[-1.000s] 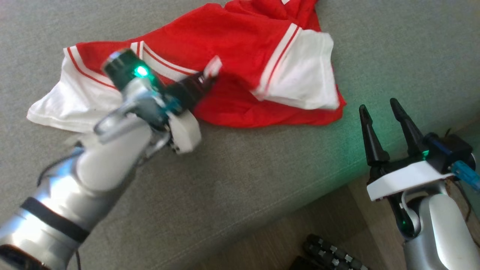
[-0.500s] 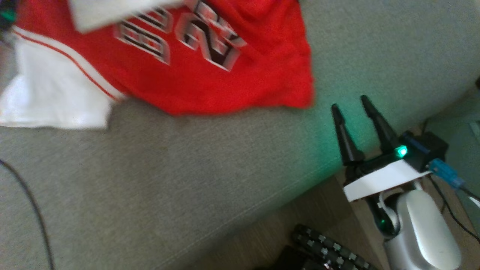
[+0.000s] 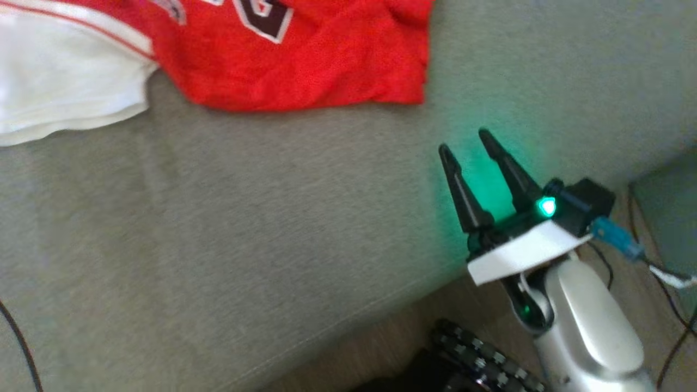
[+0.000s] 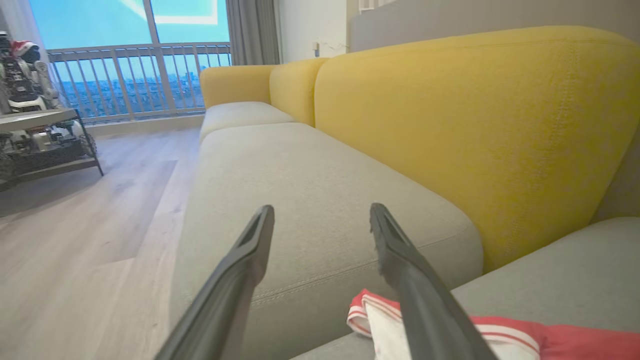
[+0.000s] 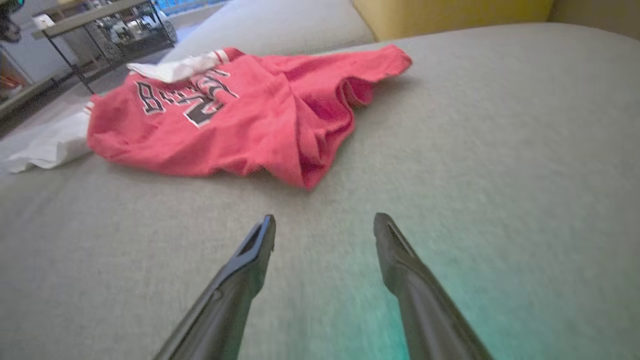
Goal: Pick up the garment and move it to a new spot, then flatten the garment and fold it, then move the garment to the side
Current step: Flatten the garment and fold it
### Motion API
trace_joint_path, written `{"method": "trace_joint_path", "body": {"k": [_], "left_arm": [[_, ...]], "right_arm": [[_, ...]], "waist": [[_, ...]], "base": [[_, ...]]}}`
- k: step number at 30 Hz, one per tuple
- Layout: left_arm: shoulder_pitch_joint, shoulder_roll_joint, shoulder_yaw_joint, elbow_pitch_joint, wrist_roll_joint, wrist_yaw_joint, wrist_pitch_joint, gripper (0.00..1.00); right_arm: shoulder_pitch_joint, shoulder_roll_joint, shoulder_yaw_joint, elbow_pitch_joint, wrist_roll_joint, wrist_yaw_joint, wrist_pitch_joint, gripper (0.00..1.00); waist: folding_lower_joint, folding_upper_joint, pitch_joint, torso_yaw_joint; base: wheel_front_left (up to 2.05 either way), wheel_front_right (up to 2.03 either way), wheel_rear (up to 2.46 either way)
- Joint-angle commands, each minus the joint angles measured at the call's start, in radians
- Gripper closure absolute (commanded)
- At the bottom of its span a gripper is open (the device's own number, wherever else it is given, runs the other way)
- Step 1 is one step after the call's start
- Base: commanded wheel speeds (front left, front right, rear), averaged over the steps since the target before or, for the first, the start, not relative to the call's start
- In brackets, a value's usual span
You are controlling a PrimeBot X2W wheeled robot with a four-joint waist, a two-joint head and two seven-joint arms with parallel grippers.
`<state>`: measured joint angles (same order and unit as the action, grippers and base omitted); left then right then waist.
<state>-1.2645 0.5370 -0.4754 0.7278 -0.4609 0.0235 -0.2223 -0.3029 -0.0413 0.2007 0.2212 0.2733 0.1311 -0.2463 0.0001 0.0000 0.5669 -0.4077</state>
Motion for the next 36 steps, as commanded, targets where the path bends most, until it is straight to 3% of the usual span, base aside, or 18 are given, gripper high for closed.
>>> {"method": "trace_joint_path", "body": {"k": [1, 5, 8, 15, 23, 34, 36], "left_arm": [[0.03, 0.042, 0.029, -0.053, -0.006, 0.01, -0.016, 0.0], [0.215, 0.017, 0.064, -0.205, -0.024, 0.055, -0.038, 0.0], [0.387, -0.011, 0.108, -0.394, -0.004, 0.11, -0.039, 0.0], [0.786, -0.116, 0.169, -0.713, 0.064, 0.189, -0.039, 0.0], [0.985, -0.2, 0.189, -0.791, 0.121, 0.189, -0.039, 0.0], [1.053, -0.255, 0.218, -0.801, 0.184, 0.154, -0.039, 0.0], [1.054, -0.261, 0.221, -0.8, 0.191, 0.147, -0.039, 0.0]], "right_arm": [[-0.026, -0.009, 0.019, -0.019, 0.009, 0.0, -0.009, 0.0], [-0.113, -0.009, -0.007, 0.038, -0.001, 0.0, 0.038, 0.0], [-0.187, -0.009, -0.05, 0.093, -0.03, 0.0, 0.093, 0.0], [-0.329, -0.009, -0.11, 0.232, -0.1, 0.0, 0.196, 0.0], [-0.385, -0.009, -0.198, 0.321, -0.21, 0.0, 0.251, 0.0], [-0.371, -0.009, -0.253, 0.311, -0.261, 0.0, 0.344, 0.0], [-0.366, -0.009, -0.252, 0.302, -0.258, 0.0, 0.353, 0.18]], "waist": [[-0.0001, 0.0, -0.034, 0.065], [-0.0001, 0.0, -0.083, 0.158], [-0.0001, 0.0, -0.108, 0.222], [-0.0001, 0.0, -0.14, 0.325], [-0.0001, 0.0, -0.161, 0.365], [-0.0001, 0.0, -0.175, 0.355], [-0.0001, 0.0, -0.174, 0.355]], "base": [[0.0, 0.0, 0.0], [0.0, 0.0, 0.0], [0.0, 0.0, 0.0], [0.0, 0.0, 0.0], [0.0, 0.0, 0.0], [0.0, 0.0, 0.0], [0.0, 0.0, 0.0]]}}
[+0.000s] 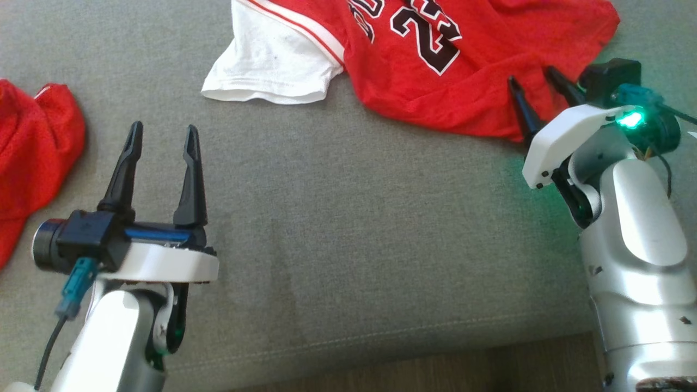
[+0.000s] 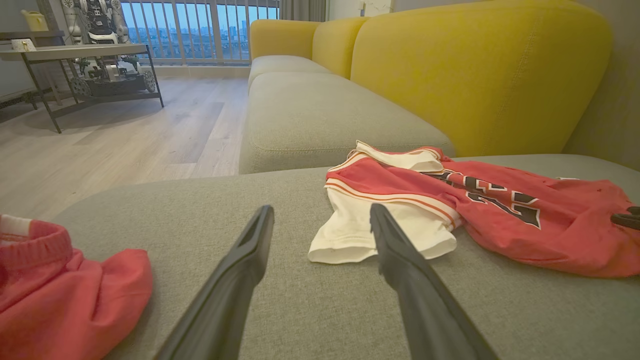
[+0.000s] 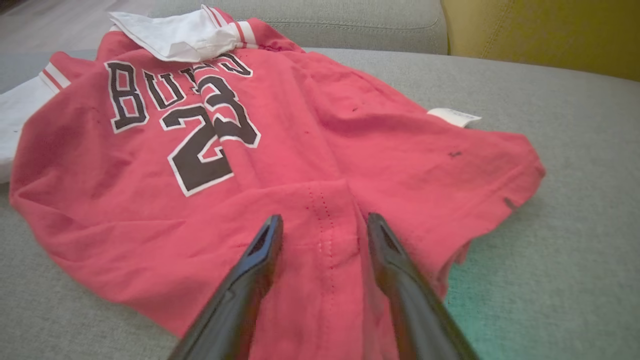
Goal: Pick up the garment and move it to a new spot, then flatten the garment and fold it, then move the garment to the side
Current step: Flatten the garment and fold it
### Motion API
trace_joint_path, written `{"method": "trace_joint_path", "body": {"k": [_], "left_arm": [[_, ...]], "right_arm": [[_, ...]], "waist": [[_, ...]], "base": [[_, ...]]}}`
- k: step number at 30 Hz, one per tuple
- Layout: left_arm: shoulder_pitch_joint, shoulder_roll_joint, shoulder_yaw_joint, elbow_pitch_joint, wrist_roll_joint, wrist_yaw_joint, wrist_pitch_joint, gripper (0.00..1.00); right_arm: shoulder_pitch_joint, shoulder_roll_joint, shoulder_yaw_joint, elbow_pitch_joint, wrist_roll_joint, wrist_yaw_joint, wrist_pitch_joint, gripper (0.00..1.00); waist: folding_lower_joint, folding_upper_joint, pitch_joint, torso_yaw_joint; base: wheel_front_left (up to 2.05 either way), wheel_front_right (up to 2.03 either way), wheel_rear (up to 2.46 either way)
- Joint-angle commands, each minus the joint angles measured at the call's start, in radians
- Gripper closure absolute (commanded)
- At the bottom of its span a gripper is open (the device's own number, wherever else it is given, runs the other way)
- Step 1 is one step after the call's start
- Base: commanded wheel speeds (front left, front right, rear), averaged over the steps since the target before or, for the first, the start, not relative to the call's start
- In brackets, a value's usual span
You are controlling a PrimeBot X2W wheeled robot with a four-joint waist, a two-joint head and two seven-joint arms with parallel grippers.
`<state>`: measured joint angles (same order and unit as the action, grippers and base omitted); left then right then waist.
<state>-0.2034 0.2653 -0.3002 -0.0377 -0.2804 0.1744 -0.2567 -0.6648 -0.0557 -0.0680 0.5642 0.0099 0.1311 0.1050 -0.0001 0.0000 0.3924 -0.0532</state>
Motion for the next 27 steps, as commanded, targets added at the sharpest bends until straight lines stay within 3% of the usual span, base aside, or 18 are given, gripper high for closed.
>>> {"method": "trace_joint_path", "body": {"k": [1, 2, 4, 6, 10, 16, 27], "left_arm": [[-0.007, 0.007, 0.048, -0.034, 0.014, -0.008, -0.005, 0.0], [-0.007, 0.004, 0.05, -0.033, 0.017, -0.012, -0.005, 0.0], [-0.005, -0.001, 0.056, -0.03, 0.022, -0.018, -0.005, 0.0], [-0.003, -0.005, 0.063, -0.027, 0.027, -0.022, -0.005, 0.0], [-0.003, -0.013, 0.077, -0.021, 0.036, -0.03, -0.005, 0.0], [0.0, -0.027, 0.094, -0.004, 0.046, -0.044, -0.005, 0.0], [-0.109, -0.013, 0.101, 0.135, 0.018, -0.094, 0.029, 0.0]], "right_arm": [[-0.003, 0.006, 0.017, -0.046, 0.005, 0.0, 0.002, 0.31], [-0.001, 0.006, 0.016, -0.05, 0.005, 0.0, 0.004, 0.48], [0.002, 0.006, 0.015, -0.055, 0.011, 0.0, 0.012, 0.65], [0.004, 0.006, 0.014, -0.06, 0.012, 0.0, 0.022, 0.91], [0.011, 0.006, 0.004, -0.078, 0.007, 0.0, 0.037, 1.0], [0.044, 0.006, -0.016, -0.14, -0.004, 0.0, 0.026, 1.0], [0.206, 0.006, -0.055, -0.451, -0.009, 0.0, 0.08, 1.0]], "waist": [[0.0001, 0.0, 0.001, 0.001], [0.0001, 0.0, 0.0, 0.002], [0.0001, 0.0, 0.001, 0.004], [0.0001, 0.0, 0.003, 0.005], [0.0001, 0.0, 0.006, 0.003], [0.0001, 0.0, -0.001, -0.006], [0.0001, 0.0, 0.041, -0.056]], "base": [[0.0, 0.0, 0.0], [0.0, 0.0, 0.0], [0.0, 0.0, 0.0], [0.0, 0.0, 0.0], [0.0, 0.0, 0.0], [0.0, 0.0, 0.0], [0.0, 0.0, 0.0]]}}
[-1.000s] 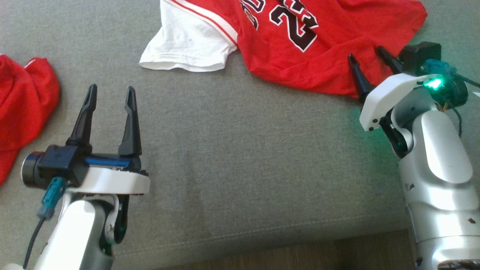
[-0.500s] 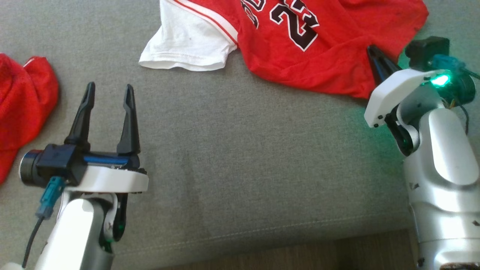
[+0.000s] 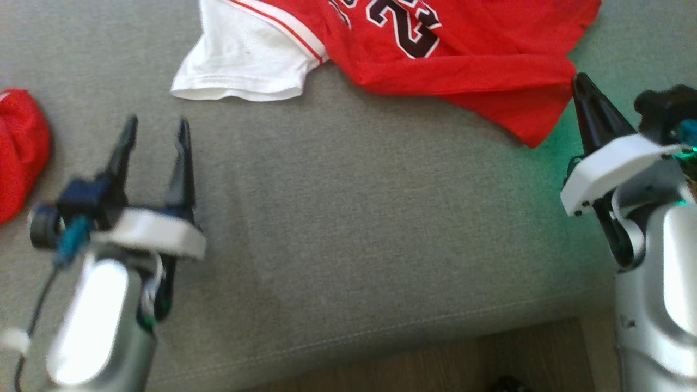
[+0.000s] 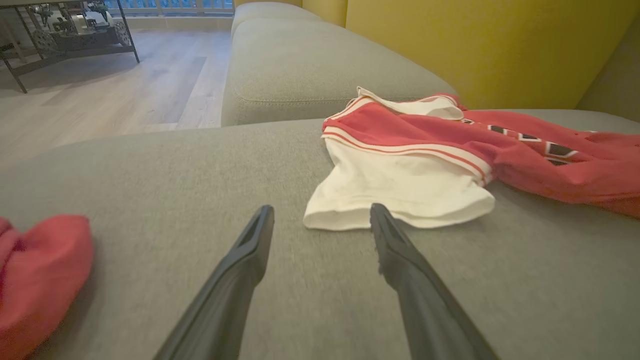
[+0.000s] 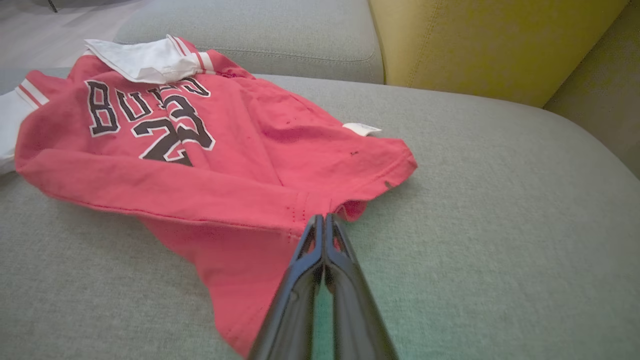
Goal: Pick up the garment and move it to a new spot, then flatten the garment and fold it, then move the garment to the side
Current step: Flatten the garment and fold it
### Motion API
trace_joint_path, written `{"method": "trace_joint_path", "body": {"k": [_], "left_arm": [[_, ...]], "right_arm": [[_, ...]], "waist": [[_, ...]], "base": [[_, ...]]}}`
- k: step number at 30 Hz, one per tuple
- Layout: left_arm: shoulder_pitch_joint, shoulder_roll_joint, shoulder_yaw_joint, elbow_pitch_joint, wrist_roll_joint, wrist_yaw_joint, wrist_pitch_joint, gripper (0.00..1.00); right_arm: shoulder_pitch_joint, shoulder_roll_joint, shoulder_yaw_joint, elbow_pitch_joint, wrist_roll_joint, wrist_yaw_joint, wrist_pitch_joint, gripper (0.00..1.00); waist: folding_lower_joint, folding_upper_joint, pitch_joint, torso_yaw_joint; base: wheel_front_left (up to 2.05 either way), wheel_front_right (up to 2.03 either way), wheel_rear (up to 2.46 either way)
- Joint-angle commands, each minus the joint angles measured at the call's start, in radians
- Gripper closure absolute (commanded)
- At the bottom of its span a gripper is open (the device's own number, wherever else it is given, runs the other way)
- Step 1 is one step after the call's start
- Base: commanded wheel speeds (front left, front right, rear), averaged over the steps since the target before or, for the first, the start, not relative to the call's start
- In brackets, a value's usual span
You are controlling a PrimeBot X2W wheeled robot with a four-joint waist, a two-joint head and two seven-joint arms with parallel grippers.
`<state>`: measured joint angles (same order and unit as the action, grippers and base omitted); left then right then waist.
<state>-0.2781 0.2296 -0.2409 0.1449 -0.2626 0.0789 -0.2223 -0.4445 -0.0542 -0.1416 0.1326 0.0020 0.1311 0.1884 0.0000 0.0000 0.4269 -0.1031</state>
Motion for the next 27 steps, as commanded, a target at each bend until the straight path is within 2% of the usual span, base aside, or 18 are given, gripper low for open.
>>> {"method": "trace_joint_path", "body": {"k": [1, 7, 13, 16, 17, 18, 22, 27], "left_arm": [[-0.061, 0.025, 0.045, -0.026, -0.001, 0.002, 0.003, 0.0], [-0.244, 0.042, 0.054, 0.173, 0.012, 0.012, 0.061, 0.0], [-0.316, 0.049, 0.033, 0.3, 0.006, -0.011, 0.137, 0.0], [-0.331, 0.051, 0.028, 0.336, 0.007, -0.008, 0.145, 0.0], [-0.332, 0.05, 0.025, 0.345, 0.006, -0.012, 0.146, 0.2], [-0.332, 0.049, 0.021, 0.352, 0.004, -0.018, 0.147, 1.0], [-0.313, 0.032, 0.019, 0.338, -0.029, -0.046, 0.128, 1.0], [-0.244, -0.006, 0.067, 0.23, -0.125, -0.068, 0.083, 1.0]], "right_arm": [[0.002, 0.004, 0.018, -0.045, 0.005, 0.0, 0.005, 1.0], [0.087, 0.004, -0.001, -0.164, 0.045, 0.0, 0.033, 1.0], [0.11, 0.004, 0.004, -0.184, 0.08, 0.0, 0.025, 1.0], [0.115, 0.004, 0.009, -0.178, 0.089, 0.0, 0.016, 1.0], [0.116, 0.004, 0.01, -0.175, 0.091, 0.0, 0.014, 1.0], [0.117, 0.004, 0.01, -0.173, 0.091, 0.0, 0.012, 1.0], [0.121, 0.004, -0.004, -0.169, 0.086, 0.0, -0.001, 1.0], [0.125, 0.004, -0.021, -0.167, 0.082, 0.0, -0.024, 1.0]], "waist": [[0.0, 0.0, 0.014, -0.013], [0.0, 0.0, 0.067, -0.058], [0.0, 0.0, 0.088, -0.088], [0.0, 0.0, 0.089, -0.094], [0.0, 0.0, 0.088, -0.094], [0.0, 0.0, 0.085, -0.093], [0.0, 0.0, 0.058, -0.085], [0.0, 0.0, -0.003, -0.064]], "base": [[0.0, 0.0, 0.0], [0.0, 0.0, 0.0], [0.0, 0.0, 0.0], [0.0, 0.0, 0.0], [0.0, 0.0, 0.0], [0.0, 0.0, 0.0], [0.0, 0.0, 0.0], [0.0, 0.0, 0.0]]}}
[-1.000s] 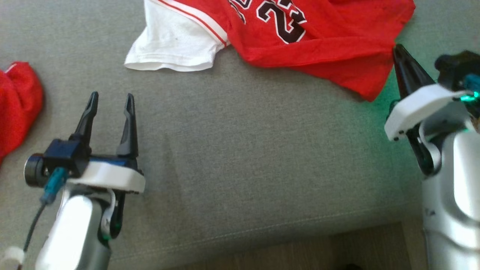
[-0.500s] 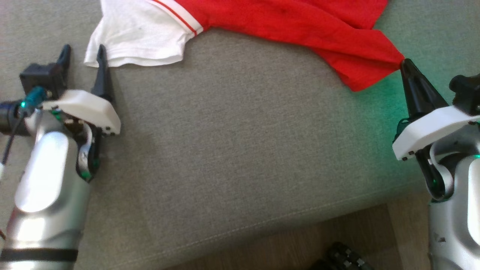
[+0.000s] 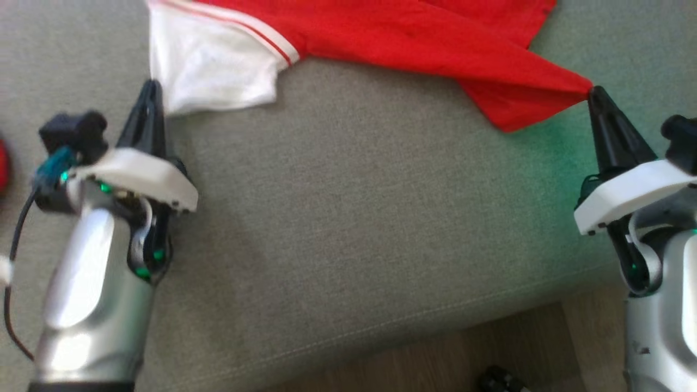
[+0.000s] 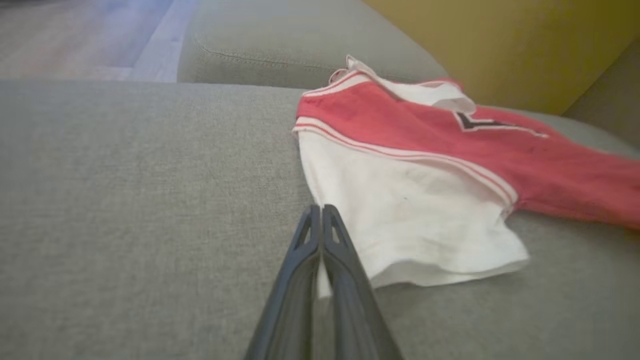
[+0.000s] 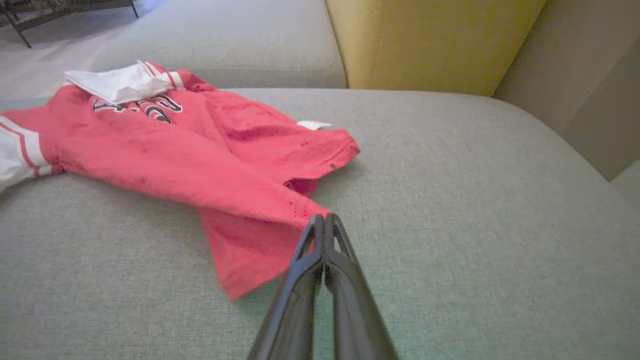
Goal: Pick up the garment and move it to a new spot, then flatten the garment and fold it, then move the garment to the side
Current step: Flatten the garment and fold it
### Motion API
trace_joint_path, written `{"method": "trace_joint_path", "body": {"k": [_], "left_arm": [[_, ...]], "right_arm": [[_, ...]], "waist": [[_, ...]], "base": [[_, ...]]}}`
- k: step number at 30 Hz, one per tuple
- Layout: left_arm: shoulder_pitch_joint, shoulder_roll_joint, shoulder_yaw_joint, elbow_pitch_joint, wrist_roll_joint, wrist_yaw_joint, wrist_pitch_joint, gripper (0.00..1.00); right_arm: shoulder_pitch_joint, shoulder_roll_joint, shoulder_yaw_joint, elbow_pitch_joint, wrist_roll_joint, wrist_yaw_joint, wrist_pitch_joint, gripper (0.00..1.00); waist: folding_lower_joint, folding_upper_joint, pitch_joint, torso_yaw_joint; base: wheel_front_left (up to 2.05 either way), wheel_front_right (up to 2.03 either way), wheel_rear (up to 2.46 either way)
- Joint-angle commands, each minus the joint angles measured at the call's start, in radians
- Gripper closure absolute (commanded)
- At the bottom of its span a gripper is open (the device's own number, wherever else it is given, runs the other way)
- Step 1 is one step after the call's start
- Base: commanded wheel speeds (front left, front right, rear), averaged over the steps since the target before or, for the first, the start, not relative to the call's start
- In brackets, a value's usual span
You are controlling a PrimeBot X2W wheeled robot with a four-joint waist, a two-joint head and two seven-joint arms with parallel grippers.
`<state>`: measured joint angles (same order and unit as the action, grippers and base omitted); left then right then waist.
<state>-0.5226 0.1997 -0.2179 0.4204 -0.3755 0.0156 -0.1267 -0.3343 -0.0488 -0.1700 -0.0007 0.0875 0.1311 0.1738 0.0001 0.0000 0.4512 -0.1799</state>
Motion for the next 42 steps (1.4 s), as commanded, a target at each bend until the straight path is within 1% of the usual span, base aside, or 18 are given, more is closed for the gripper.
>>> {"method": "trace_joint_path", "body": {"k": [1, 6, 10, 12, 14, 15, 18, 21, 24, 27, 31, 34, 36, 40, 42], "left_arm": [[0.017, 0.019, 0.056, -0.074, -0.034, -0.009, -0.015, 1.0], [0.098, 0.004, 0.129, -0.25, -0.15, -0.016, 0.0, 1.0], [0.112, -0.03, 0.202, -0.408, -0.307, -0.026, 0.06, 1.0], [0.091, -0.048, 0.236, -0.476, -0.392, -0.019, 0.106, 1.0], [0.055, -0.067, 0.267, -0.531, -0.475, 0.004, 0.155, 1.0], [0.055, -0.067, 0.267, -0.531, -0.475, 0.004, 0.155, 1.0], [-0.029, -0.08, 0.307, -0.593, -0.559, 0.064, 0.219, 1.0], [-0.146, -0.076, 0.323, -0.624, -0.592, 0.126, 0.27, 1.0], [-0.276, -0.055, 0.317, -0.607, -0.59, 0.172, 0.311, 1.0], [-0.399, -0.036, 0.31, -0.548, -0.584, 0.208, 0.343, 1.0], [-0.526, 0.006, 0.287, -0.439, -0.548, 0.219, 0.363, 1.0], [-0.607, 0.035, 0.266, -0.347, -0.51, 0.216, 0.357, 1.0], [-0.664, 0.075, 0.223, -0.289, -0.445, 0.184, 0.333, 1.0], [-0.786, 0.071, 0.185, -0.149, -0.408, 0.131, 0.27, 1.0], [-0.855, 0.071, 0.162, -0.091, -0.384, 0.089, 0.225, 1.0]], "right_arm": [[0.015, -0.001, 0.002, -0.035, -0.007, 0.0, -0.015, 1.0], [0.008, -0.001, -0.011, -0.039, -0.018, 0.0, -0.032, 1.0], [-0.022, -0.001, -0.009, -0.052, -0.033, 0.0, -0.043, 1.0], [-0.052, -0.001, -0.01, -0.057, -0.049, 0.0, -0.043, 1.0], [-0.093, -0.001, -0.015, -0.063, -0.071, 0.0, -0.047, 1.0], [-0.093, -0.001, -0.015, -0.063, -0.071, 0.0, -0.047, 1.0], [-0.168, -0.001, -0.015, -0.062, -0.105, 0.0, -0.038, 1.0], [-0.255, -0.001, -0.003, -0.049, -0.118, 0.0, -0.018, 1.0], [-0.348, -0.001, 0.007, -0.024, -0.126, 0.0, -0.003, 1.0], [-0.454, -0.001, 0.03, 0.018, -0.155, 0.0, -0.001, 1.0], [-0.602, -0.001, 0.067, 0.117, -0.189, 0.0, -0.024, 1.0], [-0.716, -0.001, 0.087, 0.217, -0.199, 0.0, -0.052, 1.0], [-0.796, -0.001, 0.088, 0.292, -0.207, 0.0, -0.086, 1.0], [-0.948, -0.001, 0.071, 0.459, -0.277, 0.0, -0.183, 1.0], [-1.025, -0.001, 0.055, 0.534, -0.308, 0.0, -0.237, 1.0]], "waist": [[-0.0001, 0.0, -0.042, 0.017], [-0.0001, 0.0, -0.111, 0.031], [-0.0001, 0.0, -0.164, 0.038], [-0.0001, 0.0, -0.191, 0.041], [-0.0001, 0.0, -0.217, 0.045], [-0.0001, 0.0, -0.217, 0.045], [-0.0001, 0.0, -0.248, 0.049], [-0.0001, 0.0, -0.261, 0.055], [-0.0001, 0.0, -0.262, 0.06], [-0.0001, 0.0, -0.248, 0.06], [-0.0001, 0.0, -0.22, 0.052], [-0.0001, 0.0, -0.188, 0.048], [-0.0001, 0.0, -0.156, 0.049], [-0.0001, 0.0, -0.08, 0.061], [-0.0001, 0.0, -0.038, 0.068]], "base": [[0.0, 0.0, 0.0], [0.0, 0.0, 0.0], [0.0, 0.0, 0.0], [0.0, 0.0, 0.0], [0.0, 0.0, 0.0], [0.0, 0.0, 0.0], [0.0, 0.0, 0.0], [0.0, 0.0, 0.0], [0.0, 0.0, 0.0], [0.0, 0.0, 0.0], [0.0, 0.0, 0.0], [0.0, 0.0, 0.0], [0.0, 0.0, 0.0], [0.0, 0.0, 0.0], [0.0, 0.0, 0.0]]}}
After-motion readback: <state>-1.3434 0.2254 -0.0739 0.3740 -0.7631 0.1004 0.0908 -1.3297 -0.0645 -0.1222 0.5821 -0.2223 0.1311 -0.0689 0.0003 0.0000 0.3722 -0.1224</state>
